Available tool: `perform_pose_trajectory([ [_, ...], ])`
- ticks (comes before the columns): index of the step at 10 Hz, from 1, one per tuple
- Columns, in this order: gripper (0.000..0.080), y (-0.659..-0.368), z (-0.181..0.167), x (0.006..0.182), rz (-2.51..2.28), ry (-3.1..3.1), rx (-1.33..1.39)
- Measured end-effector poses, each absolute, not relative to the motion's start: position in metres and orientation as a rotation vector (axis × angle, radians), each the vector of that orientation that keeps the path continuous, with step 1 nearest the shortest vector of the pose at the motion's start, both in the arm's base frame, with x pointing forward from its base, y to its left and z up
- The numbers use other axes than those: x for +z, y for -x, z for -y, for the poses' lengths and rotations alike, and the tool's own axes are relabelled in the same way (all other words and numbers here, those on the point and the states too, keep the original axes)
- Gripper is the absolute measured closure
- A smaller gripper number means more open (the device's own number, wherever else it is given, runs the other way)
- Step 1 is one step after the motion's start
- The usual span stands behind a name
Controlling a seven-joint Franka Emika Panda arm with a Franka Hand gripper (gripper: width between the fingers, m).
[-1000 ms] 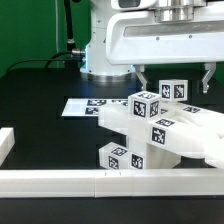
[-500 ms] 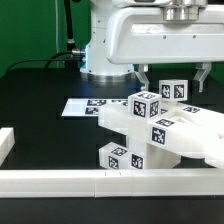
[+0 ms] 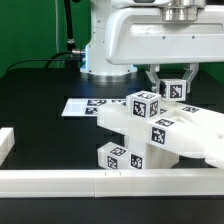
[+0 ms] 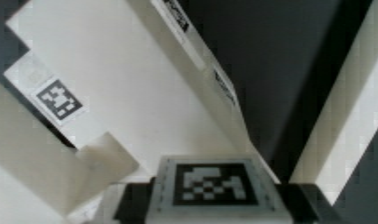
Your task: Assemble chair
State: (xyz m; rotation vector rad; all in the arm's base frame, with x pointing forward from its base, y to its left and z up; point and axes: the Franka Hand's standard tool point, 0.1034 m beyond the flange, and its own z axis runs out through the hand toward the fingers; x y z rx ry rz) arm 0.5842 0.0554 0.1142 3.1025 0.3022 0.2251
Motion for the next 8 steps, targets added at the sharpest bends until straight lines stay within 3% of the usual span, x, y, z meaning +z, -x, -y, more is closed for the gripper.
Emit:
perform_pose_trajectory([
  [1,0.0531,-0.5841,-0.0554,0.1141,-0.293,-3.104,0.225],
  [6,0.0530,-0.5844,-0.0589,0.1136,0.817,-3.098,0.246],
  [8,0.0530,-0.5850,-0.0598,0.1141,1.056,-3.046,0.238],
])
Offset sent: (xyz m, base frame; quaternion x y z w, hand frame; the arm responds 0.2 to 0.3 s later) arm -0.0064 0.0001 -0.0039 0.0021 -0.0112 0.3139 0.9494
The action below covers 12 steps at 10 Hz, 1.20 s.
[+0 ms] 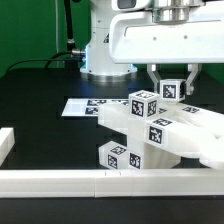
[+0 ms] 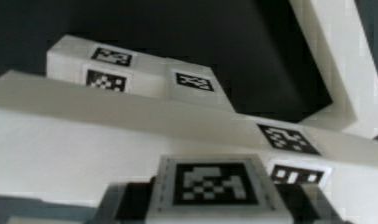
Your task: Assemble chair
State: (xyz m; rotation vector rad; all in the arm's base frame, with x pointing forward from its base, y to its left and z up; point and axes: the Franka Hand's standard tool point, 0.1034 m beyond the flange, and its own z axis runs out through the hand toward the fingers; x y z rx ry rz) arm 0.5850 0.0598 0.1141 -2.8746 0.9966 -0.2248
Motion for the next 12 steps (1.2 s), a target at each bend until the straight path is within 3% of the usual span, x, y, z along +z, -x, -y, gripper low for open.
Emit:
perform_pose_trajectory([
  [5,0.0530,-0.5850,-0.0611,0.1143,-1.696,2.426,-0.156],
  [8,0.0529,-0.5854,-0.0613,0.1143,-1.726,2.402,-0.153],
  [9,0.0327,-0.5851,-0.0613,0.1142,-1.680,2.440,-0.153],
  [10,0.0189,-0.5864,-0.0625,0.1153,-1.611,2.490,-0.164],
  [12,0.0158,-0.5884,-0.0641,0.1161,-1.413,2.614,-0.209],
])
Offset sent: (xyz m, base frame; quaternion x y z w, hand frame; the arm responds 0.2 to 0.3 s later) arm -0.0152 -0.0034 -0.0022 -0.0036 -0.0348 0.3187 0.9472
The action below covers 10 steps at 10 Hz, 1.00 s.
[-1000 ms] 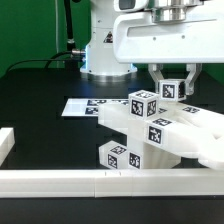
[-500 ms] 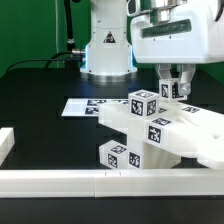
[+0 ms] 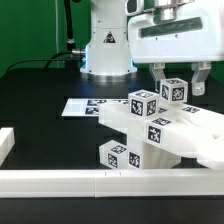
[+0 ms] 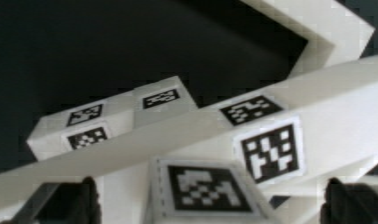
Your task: Assemble chair
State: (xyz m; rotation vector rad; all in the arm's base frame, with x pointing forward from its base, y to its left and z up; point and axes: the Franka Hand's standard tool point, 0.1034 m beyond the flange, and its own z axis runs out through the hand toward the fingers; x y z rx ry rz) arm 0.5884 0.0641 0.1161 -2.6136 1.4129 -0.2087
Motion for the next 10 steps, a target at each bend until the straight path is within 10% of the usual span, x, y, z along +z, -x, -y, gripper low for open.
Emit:
perform_pose_trajectory([
  [10,0.0180,-0.590,-0.054,0.119,0.182,3.117,-0.236],
])
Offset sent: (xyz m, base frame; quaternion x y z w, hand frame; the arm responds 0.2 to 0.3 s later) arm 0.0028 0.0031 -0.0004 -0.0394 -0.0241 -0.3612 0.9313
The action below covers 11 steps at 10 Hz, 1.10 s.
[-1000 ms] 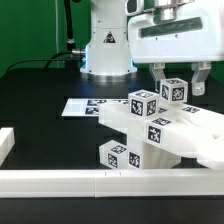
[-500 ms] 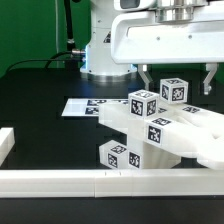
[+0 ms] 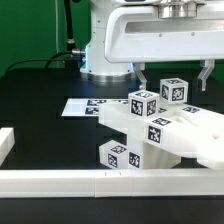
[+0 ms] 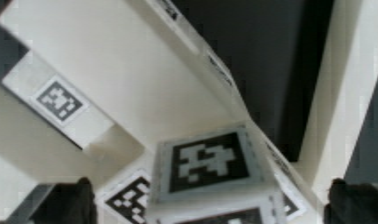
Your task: Assemble chair
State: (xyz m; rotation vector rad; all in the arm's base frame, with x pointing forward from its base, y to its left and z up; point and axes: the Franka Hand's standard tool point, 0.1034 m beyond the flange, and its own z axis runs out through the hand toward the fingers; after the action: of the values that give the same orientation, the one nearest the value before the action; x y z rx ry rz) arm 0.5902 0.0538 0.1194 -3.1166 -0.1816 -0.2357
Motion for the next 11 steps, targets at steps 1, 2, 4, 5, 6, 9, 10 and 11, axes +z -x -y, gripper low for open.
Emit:
perform_pose_trajectory([
  [1,0.0180,-0.5901,-0.0538,0.1191,0.179,3.117,-0.235],
  [2,0.0363,-0.5901,-0.0538,0.1190,0.177,3.117,-0.235],
  [4,0.0517,-0.5901,-0.0537,0.1190,0.163,3.117,-0.235],
  [5,0.0517,-0.5901,-0.0537,0.1190,0.127,3.117,-0.235],
  [6,0.0517,-0.5901,-0.0537,0.1190,0.113,3.117,-0.234],
  [9,0.0517,-0.5912,-0.0569,0.1192,-0.368,3.067,-0.258],
  [10,0.0517,-0.5911,-0.0600,0.1193,-0.524,3.034,-0.256],
  [11,0.0515,-0.5912,-0.0604,0.1193,-0.682,2.991,-0.260],
])
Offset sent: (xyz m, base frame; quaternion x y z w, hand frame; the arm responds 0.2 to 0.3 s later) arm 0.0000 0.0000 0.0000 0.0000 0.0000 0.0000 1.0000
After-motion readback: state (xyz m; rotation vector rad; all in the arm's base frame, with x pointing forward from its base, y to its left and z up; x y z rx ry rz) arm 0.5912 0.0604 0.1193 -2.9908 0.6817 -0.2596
